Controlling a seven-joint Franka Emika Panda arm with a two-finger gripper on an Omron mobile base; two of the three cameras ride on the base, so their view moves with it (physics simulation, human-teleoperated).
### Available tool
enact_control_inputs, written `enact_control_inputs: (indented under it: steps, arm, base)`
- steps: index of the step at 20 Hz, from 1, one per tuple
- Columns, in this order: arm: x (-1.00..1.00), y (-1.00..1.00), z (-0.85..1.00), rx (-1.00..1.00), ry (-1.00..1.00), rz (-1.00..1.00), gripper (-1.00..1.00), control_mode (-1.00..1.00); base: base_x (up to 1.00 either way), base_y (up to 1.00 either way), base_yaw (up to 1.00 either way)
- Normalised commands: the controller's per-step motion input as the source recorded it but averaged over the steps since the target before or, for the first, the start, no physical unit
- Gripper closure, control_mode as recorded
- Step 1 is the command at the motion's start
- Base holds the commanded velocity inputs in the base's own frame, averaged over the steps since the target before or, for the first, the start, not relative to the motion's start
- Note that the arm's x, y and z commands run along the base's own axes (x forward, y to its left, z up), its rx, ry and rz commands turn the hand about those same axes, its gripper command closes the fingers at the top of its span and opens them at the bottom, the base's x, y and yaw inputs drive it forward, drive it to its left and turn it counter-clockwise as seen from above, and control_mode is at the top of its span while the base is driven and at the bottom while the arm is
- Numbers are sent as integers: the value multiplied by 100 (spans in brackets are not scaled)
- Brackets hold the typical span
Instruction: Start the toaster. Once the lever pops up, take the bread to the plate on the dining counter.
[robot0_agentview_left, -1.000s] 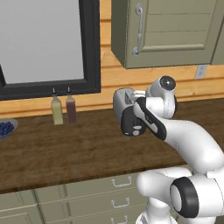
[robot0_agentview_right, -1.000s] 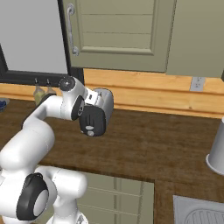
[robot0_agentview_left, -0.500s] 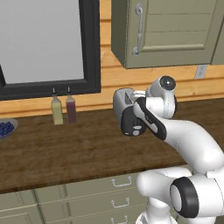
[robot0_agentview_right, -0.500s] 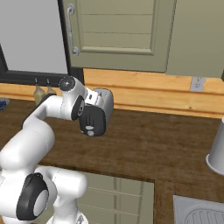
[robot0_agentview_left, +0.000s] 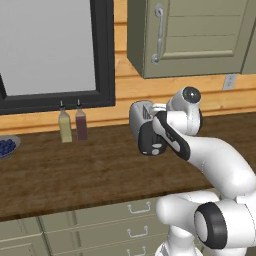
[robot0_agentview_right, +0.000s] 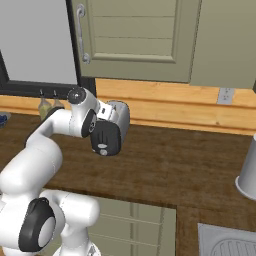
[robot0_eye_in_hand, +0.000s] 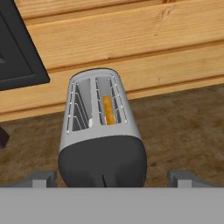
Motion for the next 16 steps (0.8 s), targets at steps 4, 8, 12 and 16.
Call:
enact_control_inputs:
  steps: [4,8,12,16]
  arm:
    - [0,0,0,0,0,0,-100,-100]
    - [0,0,0,0,0,0,-100,-100]
    - [0,0,0,0,0,0,-100,-100]
    - [0,0,0,0,0,0,-100,-100]
  base:
    - [0,0,0]
    - [0,0,0]
    - [0,0,0]
    - [0,0,0]
